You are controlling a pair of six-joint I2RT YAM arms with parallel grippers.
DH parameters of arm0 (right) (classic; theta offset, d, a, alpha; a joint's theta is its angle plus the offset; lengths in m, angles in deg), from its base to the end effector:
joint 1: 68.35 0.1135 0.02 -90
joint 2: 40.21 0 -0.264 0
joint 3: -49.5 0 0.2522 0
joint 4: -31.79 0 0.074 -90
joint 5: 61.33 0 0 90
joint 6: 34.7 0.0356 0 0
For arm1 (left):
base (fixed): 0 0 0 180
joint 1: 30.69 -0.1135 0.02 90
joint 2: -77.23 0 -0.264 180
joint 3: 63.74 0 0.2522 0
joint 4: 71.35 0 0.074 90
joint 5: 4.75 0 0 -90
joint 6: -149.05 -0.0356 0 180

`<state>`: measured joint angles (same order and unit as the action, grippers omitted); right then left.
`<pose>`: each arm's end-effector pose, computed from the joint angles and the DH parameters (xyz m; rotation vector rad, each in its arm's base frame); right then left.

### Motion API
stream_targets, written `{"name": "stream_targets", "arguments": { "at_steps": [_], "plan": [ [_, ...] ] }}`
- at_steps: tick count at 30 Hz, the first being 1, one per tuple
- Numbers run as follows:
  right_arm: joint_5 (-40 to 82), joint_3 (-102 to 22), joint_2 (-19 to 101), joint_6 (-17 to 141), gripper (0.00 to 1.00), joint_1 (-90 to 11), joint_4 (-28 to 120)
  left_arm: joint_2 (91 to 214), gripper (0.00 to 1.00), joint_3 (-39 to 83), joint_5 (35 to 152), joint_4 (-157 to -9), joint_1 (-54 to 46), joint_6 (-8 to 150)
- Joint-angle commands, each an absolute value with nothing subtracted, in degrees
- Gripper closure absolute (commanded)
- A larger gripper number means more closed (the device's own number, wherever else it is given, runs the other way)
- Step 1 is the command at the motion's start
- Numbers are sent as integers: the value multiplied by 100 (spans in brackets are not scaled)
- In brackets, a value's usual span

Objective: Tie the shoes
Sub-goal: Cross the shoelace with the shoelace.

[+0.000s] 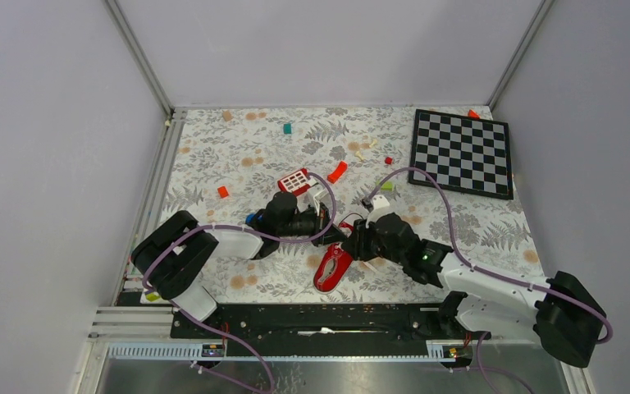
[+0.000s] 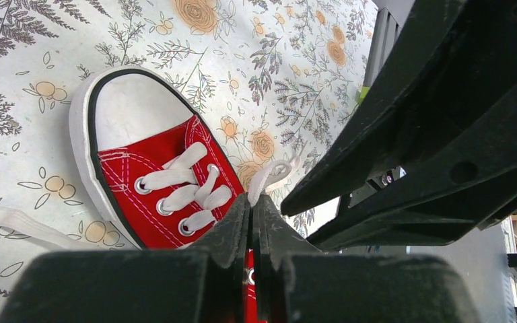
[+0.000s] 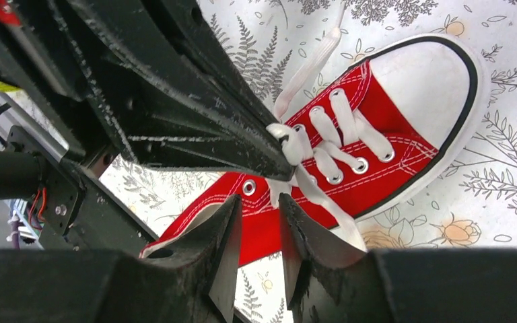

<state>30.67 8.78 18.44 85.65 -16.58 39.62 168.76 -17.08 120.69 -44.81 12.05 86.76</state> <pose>0.1379 0.1731 0.2137 -0.3732 2.0990 0.8510 0.2089 -0.2212 0.1671 0.7322 1.9575 -1.3798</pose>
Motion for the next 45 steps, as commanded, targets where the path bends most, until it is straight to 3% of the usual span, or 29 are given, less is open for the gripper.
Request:
{"name": "stream_targets", "arguments": {
  "at_steps": [1, 9, 10, 13, 14, 45],
  "plan": [
    [3446, 740, 2148, 8685, 66, -1604, 3462, 16624, 100, -1685, 11972, -4243, 1217, 8710],
    [3558, 660, 2525, 8677, 67, -1603, 3450, 16627, 100, -1673, 12040, -4276, 1219, 8666],
    [3561, 669, 2532, 8670, 70, -1606, 3407, 16634, 100, -1671, 12036, -4285, 1218, 8664],
    [3638, 729, 2451, 8660, 96, -1604, 3300, 16626, 100, -1676, 12007, -4321, 1218, 8665],
    [3692, 760, 2403, 8658, 100, -1605, 3282, 16616, 100, -1676, 12001, -4342, 1213, 8669],
    [4300, 1027, 1813, 8019, 100, -1606, 3931, 16457, 100, -1315, 11566, -5675, 1364, 9036]
  ]
}}
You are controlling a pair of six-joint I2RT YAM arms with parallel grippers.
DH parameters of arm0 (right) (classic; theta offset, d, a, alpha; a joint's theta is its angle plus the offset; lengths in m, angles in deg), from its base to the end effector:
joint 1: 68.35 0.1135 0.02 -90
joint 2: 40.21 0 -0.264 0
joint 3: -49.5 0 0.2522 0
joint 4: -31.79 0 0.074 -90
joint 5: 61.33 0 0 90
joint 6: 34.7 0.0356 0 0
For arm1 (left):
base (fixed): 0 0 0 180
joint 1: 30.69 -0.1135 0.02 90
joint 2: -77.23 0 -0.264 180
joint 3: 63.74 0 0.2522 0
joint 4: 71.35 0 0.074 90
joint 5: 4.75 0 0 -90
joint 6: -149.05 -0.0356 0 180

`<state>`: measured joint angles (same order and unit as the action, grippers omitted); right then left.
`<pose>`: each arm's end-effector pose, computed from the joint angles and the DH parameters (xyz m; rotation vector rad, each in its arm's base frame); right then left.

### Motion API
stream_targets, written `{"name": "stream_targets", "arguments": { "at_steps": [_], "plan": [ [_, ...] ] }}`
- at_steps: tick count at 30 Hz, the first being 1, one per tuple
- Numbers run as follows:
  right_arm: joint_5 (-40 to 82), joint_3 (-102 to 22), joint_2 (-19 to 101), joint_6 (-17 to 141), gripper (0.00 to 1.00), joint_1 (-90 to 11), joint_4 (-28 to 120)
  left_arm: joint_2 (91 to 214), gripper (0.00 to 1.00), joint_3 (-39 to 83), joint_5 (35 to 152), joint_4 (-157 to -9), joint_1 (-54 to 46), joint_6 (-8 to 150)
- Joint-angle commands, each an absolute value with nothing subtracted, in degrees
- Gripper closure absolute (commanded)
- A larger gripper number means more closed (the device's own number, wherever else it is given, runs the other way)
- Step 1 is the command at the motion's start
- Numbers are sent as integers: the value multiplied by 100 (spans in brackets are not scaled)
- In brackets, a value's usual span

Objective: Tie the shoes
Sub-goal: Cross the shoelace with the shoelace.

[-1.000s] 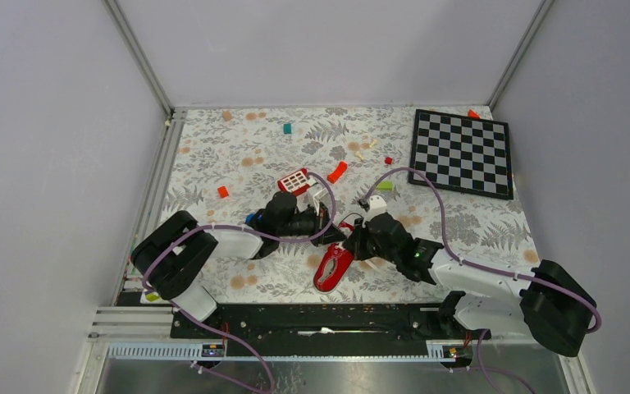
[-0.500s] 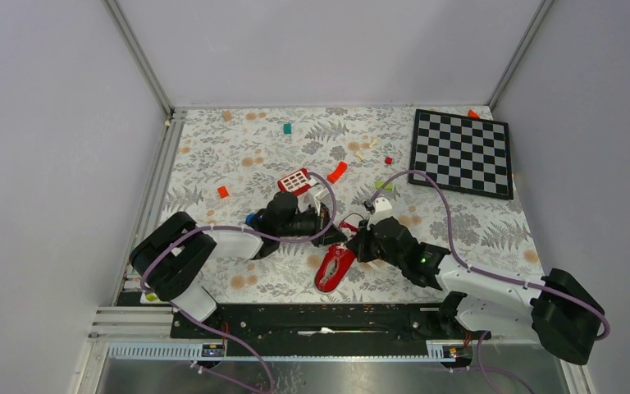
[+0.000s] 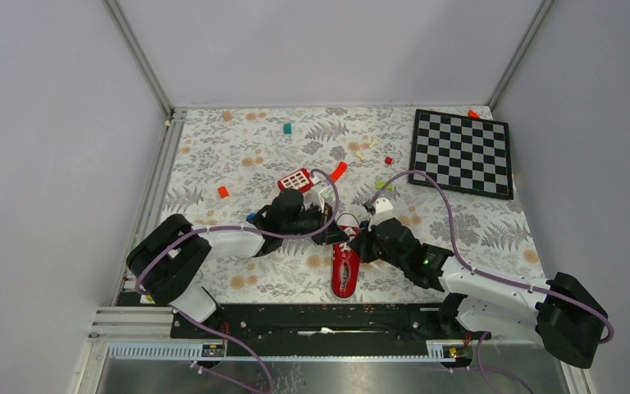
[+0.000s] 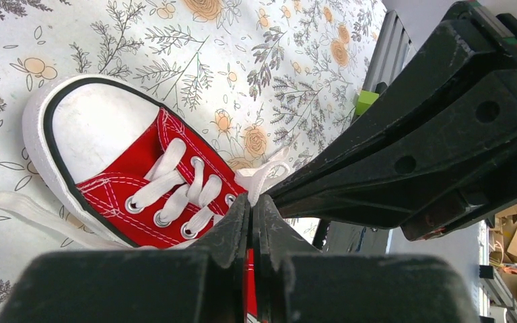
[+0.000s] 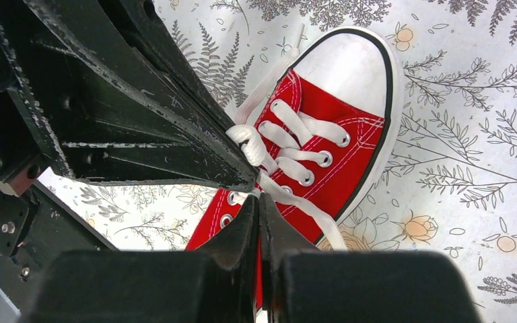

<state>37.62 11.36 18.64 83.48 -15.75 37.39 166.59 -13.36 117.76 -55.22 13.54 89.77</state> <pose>0.1363 0.1692 0.2019 -0.3444 2.0741 0.7200 0.2080 -0.2292 0.1784 0.6646 2.0815 -1.3627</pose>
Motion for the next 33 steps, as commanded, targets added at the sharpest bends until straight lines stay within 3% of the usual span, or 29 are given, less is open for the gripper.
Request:
{"name": "stream_targets", "arguments": {
  "at_steps": [1, 5, 20, 33],
  "plan": [
    [4292, 1026, 1841, 7999, 100, -1605, 3917, 16499, 100, -1312, 11589, -5676, 1369, 9061],
    [4376, 1051, 1889, 7887, 100, -1605, 3832, 16627, 100, -1275, 11665, -5621, 1364, 9186],
    [4415, 789, 2142, 7251, 69, -1605, 3867, 16704, 100, -1039, 11605, -5799, 1431, 9380],
    [4065, 866, 2216, 7127, 62, -1604, 3493, 16772, 100, -885, 11535, -5892, 1440, 9634]
  ]
}}
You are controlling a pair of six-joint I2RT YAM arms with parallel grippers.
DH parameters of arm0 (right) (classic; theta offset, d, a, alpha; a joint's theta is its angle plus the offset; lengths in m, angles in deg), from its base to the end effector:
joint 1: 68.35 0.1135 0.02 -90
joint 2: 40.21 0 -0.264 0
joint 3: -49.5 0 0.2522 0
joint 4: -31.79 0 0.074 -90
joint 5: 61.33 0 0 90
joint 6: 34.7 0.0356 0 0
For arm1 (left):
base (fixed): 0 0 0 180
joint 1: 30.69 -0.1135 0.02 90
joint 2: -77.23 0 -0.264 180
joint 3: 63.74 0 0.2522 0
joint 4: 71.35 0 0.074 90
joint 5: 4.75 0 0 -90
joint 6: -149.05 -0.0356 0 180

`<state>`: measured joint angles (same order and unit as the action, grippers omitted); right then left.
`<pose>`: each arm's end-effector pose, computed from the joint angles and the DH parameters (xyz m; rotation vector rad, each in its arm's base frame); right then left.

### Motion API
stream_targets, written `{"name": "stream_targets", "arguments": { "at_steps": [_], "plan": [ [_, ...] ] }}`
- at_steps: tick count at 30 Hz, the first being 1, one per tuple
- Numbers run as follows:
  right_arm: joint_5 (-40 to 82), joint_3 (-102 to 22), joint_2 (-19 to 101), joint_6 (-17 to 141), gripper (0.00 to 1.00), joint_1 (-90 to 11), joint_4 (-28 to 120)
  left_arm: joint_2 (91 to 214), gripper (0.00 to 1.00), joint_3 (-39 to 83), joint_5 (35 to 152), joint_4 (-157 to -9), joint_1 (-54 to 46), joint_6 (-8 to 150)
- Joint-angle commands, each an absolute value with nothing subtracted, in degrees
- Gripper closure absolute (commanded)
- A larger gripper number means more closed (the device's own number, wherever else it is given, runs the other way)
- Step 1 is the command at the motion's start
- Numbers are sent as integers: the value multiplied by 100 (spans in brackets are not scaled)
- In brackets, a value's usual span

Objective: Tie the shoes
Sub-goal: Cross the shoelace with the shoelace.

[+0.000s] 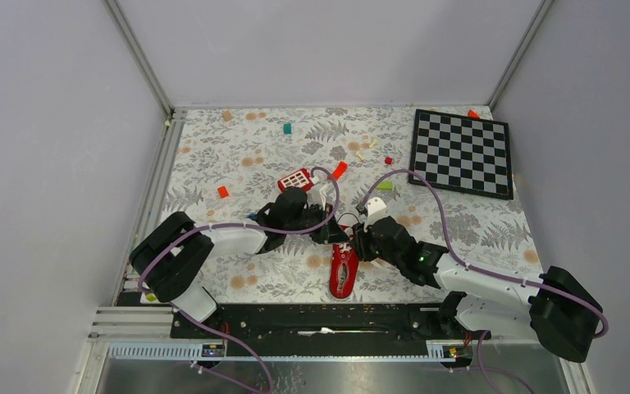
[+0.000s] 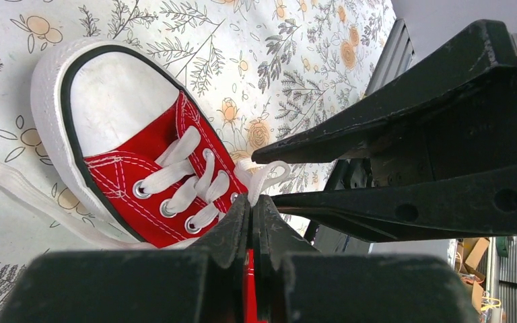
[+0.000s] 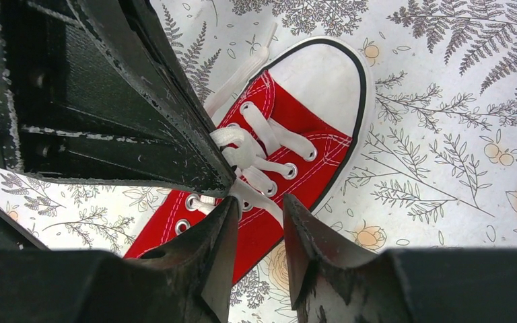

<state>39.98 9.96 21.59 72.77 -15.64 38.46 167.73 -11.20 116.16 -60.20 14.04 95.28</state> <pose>0.1412 0.1740 0.1979 -0.5206 2.0459 0.5439 0.2105 -0.2343 0.1752 0.5485 2.2161 -1.3720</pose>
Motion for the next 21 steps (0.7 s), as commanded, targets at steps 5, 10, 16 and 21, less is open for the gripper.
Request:
{"name": "stream_targets", "arguments": {
  "at_steps": [5, 10, 16, 21],
  "plan": [
    [4109, 845, 2400, 6997, 61, -1605, 3309, 16757, 100, -839, 11483, -5989, 1440, 9669],
    [4121, 794, 2506, 6895, 61, -1605, 3153, 16758, 100, -797, 11430, -6079, 1440, 9676],
    [4185, 819, 2428, 6900, 61, -1583, 3092, 16767, 100, -762, 11432, -6120, 1440, 9680],
    [4093, 800, 2504, 7006, 62, -1587, 2976, 16740, 100, -769, 11401, -6132, 1440, 9693]
  ]
}}
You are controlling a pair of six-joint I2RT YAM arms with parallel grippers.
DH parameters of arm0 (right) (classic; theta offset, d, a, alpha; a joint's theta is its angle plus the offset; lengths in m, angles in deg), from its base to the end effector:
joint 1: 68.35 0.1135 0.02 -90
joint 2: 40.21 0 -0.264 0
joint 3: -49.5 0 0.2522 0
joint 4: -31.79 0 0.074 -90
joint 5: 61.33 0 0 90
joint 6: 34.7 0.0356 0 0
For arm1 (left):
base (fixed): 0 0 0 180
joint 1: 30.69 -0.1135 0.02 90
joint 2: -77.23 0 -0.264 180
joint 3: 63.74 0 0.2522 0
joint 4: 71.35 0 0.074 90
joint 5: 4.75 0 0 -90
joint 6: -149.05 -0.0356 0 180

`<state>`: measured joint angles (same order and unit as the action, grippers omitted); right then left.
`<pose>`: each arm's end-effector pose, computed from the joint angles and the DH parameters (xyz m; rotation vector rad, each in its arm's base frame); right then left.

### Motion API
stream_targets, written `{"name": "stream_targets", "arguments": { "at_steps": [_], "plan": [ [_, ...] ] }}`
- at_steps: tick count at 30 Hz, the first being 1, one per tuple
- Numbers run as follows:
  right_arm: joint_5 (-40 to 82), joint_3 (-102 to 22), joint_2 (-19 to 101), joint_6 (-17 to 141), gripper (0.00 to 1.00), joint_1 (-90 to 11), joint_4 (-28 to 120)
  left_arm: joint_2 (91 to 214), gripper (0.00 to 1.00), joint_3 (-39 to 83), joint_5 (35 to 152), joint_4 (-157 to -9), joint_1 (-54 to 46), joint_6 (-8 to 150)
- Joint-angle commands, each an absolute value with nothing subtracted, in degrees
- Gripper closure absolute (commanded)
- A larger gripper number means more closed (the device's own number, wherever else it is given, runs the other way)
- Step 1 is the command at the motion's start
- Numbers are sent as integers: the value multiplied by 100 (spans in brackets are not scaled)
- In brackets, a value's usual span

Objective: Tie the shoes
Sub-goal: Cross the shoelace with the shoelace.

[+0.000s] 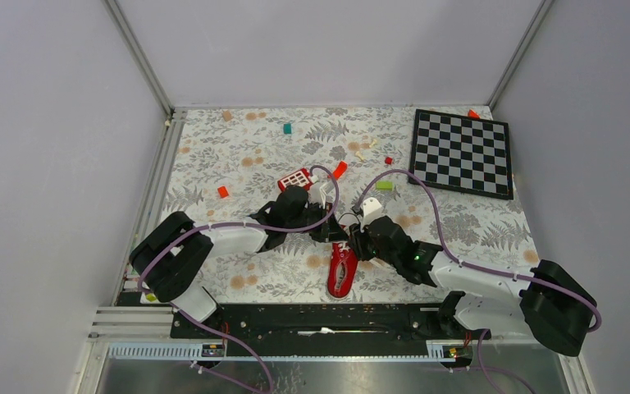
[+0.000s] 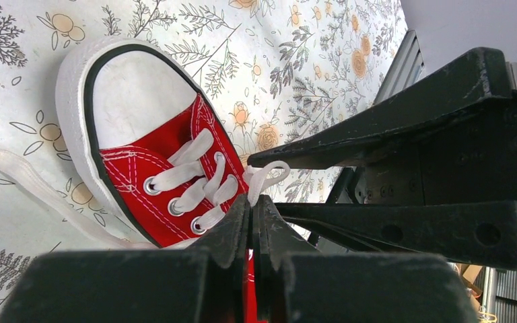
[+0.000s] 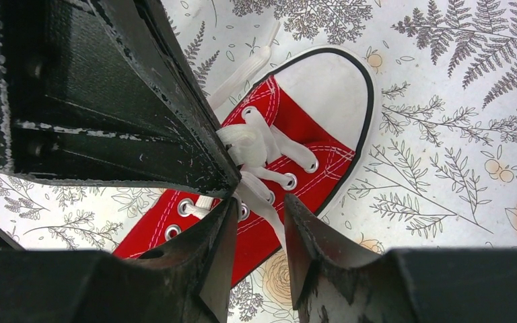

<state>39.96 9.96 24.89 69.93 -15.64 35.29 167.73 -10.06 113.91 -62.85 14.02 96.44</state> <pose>0.1458 0.1800 0.1912 -0.5709 2.0295 0.5134 0.2132 -0.2350 0.1764 0.4932 2.2558 -1.3348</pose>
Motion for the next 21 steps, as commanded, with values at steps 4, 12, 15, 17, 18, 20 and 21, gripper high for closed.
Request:
{"name": "stream_targets", "arguments": {
  "at_steps": [4, 12, 15, 17, 18, 20, 21],
  "plan": [
    [4032, 789, 2509, 7066, 62, -1572, 2887, 16689, 100, -784, 11333, -6195, 1440, 9652],
    [4182, 773, 2549, 7208, 62, -1545, 2898, 16658, 100, -805, 11306, -6226, 1440, 9641],
    [4325, 841, 2471, 7334, 51, -1523, 2887, 16653, 100, -831, 11274, -6234, 1440, 9641],
    [4522, 848, 2432, 7446, 47, -1496, 2975, 16628, 100, -854, 11251, -6234, 1440, 9652],
    [4654, 817, 2442, 7491, 46, -1477, 3056, 16620, 100, -862, 11240, -6228, 1440, 9664],
    [4946, 673, 2528, 7562, 46, -1427, 3337, 16608, 100, -867, 11210, -6213, 1440, 9697],
    [5078, 612, 2575, 7575, 46, -1388, 3435, 16602, 100, -861, 11208, -6202, 1440, 9708]
  ]
}}
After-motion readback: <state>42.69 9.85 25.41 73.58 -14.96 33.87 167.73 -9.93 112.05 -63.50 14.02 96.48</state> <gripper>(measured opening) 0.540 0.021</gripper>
